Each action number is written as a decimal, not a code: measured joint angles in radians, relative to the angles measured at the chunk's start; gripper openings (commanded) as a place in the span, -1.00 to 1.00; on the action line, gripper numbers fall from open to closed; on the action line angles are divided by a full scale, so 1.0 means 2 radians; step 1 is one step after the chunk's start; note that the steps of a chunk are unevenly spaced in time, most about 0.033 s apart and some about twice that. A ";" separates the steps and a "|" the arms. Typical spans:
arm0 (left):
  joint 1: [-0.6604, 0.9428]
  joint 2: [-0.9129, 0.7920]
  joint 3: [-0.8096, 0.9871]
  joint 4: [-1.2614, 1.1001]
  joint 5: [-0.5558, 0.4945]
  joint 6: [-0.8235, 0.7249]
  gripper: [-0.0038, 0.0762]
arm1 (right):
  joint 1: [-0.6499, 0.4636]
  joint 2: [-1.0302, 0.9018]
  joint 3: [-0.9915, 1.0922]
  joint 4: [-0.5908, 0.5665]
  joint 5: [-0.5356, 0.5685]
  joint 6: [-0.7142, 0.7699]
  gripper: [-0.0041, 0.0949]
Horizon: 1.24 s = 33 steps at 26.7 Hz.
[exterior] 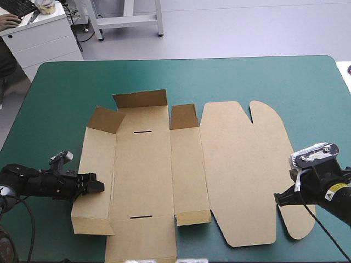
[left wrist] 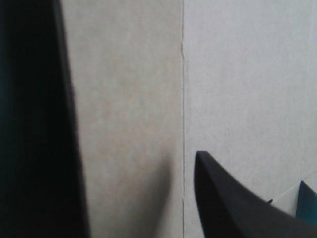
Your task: Fold the box
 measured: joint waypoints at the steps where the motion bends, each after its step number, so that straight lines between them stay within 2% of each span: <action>1: 0.000 0.000 0.000 0.000 -0.003 -0.002 -0.67 | 0.000 0.000 0.000 0.000 0.000 0.000 -0.96; 3: 0.000 0.000 0.000 0.000 -0.010 -0.010 -0.93 | 0.000 0.000 0.000 0.000 0.000 0.000 -0.96; 13: -0.001 0.000 -0.022 -0.004 0.016 -0.001 -0.93 | 0.000 0.000 0.000 0.000 0.001 0.000 -0.96; 23: -0.009 0.000 -0.093 0.015 0.059 0.013 -0.93 | 0.000 0.000 0.000 0.000 -0.004 -0.001 -0.96; 26: -0.038 0.000 -0.130 0.039 0.060 0.009 -0.93 | 0.000 0.000 0.000 0.000 -0.007 -0.001 -0.96; 29: -0.111 0.000 -0.202 0.099 0.039 -0.029 -0.93 | 0.000 0.000 0.000 0.000 -0.013 -0.001 -0.96; 33: -0.232 0.001 -0.303 0.256 0.002 -0.109 -0.93 | 0.000 0.000 0.000 0.000 -0.020 -0.001 -0.96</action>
